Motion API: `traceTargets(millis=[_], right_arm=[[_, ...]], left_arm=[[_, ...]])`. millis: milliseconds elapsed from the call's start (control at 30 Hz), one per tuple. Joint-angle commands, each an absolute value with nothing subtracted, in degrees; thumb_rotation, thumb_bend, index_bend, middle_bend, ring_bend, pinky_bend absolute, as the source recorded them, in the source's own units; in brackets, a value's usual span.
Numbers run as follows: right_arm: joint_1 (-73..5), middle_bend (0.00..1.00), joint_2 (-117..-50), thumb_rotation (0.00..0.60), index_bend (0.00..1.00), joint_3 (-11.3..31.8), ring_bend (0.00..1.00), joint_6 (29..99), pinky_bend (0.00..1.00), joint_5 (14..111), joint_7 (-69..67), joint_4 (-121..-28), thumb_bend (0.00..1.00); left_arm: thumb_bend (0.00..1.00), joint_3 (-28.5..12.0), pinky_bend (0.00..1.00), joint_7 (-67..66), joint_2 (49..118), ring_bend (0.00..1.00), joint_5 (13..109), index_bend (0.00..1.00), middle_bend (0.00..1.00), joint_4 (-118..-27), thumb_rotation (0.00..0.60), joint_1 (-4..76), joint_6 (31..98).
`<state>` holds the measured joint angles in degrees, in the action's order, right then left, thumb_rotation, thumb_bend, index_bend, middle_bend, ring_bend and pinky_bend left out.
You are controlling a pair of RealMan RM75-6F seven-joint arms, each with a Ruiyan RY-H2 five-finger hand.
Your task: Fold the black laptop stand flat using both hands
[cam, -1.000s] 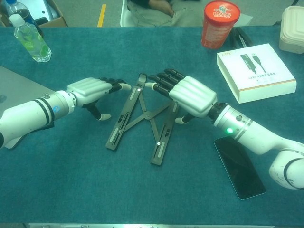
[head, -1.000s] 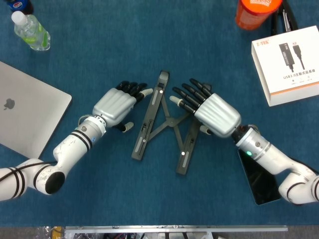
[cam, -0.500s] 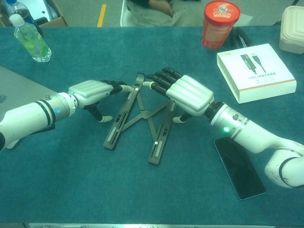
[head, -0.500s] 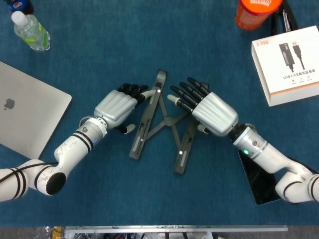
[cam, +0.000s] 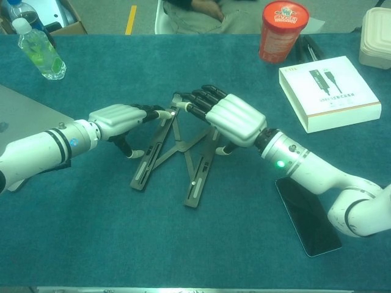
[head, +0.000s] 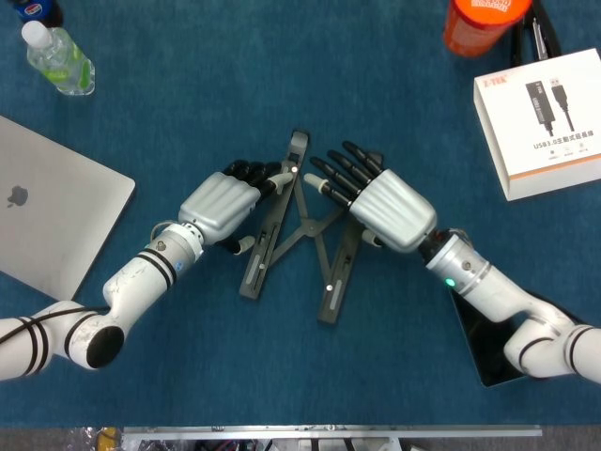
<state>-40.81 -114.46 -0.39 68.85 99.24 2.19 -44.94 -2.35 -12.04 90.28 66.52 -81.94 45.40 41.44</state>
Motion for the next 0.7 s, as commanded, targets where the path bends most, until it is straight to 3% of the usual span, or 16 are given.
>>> traceTargets(millis=[33,700], right_arm=[[-41.27,0.0,-115.05,0.6,0.0,-0.1,0.0,68.83,0.0,99.14,2.2,-44.5,0.0],[-45.41,0.0,-117.98,0.6,0.0,2.11,0.0,65.71,0.0,97.14,2.1,-40.23,0.0]], left_arm=[[0.3,-2.41,0.04,-11.92,90.19,0.0,66.41,0.0,0.0,-82.13,0.6,45.41,41.48],[0.29,-2.83,0.04,-11.32,88.55,0.0,65.39,0.0,0.0,-83.94,0.6,45.31,42.0]])
